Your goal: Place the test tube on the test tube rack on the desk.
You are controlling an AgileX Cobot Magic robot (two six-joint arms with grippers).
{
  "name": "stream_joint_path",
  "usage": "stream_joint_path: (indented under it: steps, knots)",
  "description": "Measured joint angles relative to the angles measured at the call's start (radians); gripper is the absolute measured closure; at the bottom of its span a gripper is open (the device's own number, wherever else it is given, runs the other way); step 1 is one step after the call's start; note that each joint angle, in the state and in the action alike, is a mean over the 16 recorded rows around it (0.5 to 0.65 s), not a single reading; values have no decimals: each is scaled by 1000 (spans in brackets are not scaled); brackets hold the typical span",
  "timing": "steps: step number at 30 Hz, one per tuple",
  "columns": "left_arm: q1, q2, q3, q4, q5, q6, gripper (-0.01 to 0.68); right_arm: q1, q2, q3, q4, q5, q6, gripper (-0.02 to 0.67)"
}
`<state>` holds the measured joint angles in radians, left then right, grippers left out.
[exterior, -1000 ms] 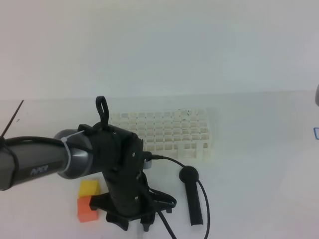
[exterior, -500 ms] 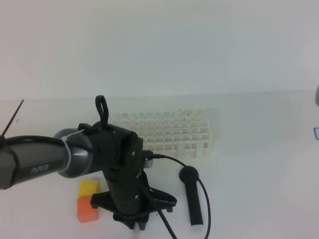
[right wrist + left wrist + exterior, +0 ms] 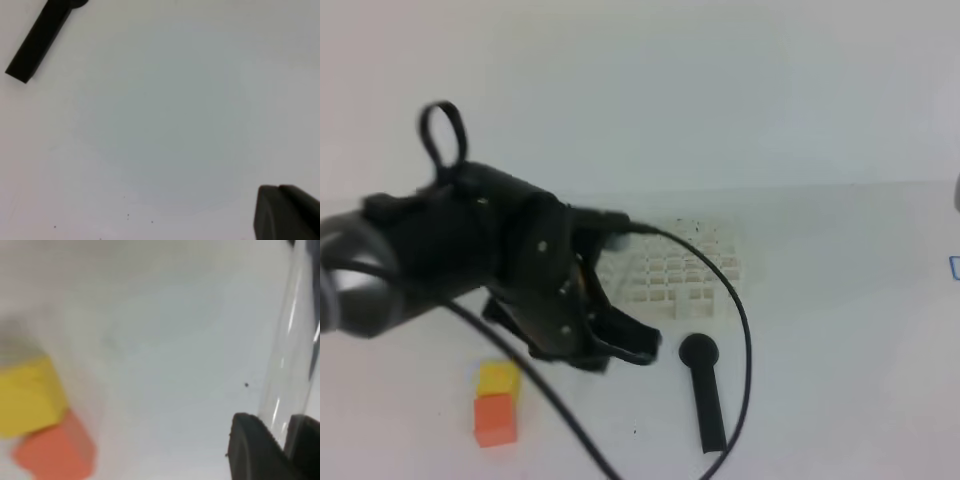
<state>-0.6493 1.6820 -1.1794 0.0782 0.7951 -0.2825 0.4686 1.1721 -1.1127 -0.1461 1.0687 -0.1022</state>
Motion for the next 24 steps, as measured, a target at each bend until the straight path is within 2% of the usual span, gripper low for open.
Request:
stream_joint_path:
  steps: [6, 11, 16, 20, 24]
  knots:
    - [1, -91, 36, 16, -102, 80, 561, 0, 0, 0, -5, 1, -8, 650]
    - [1, -127, 130, -129, -259, 253, 561, 0, 0, 0, -8, 1, -14, 650]
    - [1, -136, 237, -458, -412, 584, 561, 0, 0, 0, -10, -9, -16, 650]
    - [3, -136, 306, -819, -478, 958, 561, 0, 0, 0, -10, -21, -18, 650]
    - [18, -136, 347, -1186, -474, 1347, 561, 0, 0, 0, -10, -31, -20, 650]
